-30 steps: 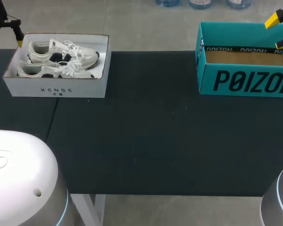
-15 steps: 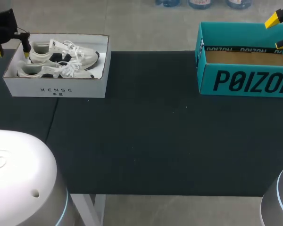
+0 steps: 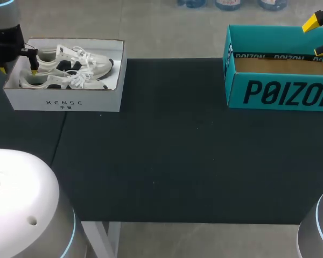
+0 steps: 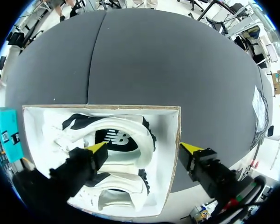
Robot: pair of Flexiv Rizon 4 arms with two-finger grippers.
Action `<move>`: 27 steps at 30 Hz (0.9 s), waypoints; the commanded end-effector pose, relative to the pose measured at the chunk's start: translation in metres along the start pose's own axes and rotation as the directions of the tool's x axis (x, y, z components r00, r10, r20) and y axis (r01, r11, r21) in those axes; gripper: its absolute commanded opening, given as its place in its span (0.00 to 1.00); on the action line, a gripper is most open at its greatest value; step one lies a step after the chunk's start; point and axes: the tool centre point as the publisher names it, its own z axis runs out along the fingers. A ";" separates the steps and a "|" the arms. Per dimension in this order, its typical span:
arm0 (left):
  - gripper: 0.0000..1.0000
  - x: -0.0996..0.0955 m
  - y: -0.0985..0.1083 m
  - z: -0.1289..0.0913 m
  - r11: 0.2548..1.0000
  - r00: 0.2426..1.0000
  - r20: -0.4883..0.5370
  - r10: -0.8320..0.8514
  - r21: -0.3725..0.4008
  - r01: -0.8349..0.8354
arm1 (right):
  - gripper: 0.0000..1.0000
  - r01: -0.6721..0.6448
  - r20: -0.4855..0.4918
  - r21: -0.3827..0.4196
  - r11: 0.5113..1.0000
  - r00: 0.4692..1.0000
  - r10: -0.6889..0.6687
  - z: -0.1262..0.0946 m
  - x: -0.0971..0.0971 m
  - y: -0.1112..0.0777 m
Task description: Take the shoe out of the shoebox, open the shoe tongue, remove and reinsert the insole, then place the shoe into the shoebox
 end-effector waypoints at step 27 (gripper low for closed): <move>0.59 0.001 0.018 0.043 1.000 1.000 0.021 0.007 -0.025 -0.007 | 1.00 -0.001 0.003 0.003 1.000 1.000 0.001 0.000 0.000 0.001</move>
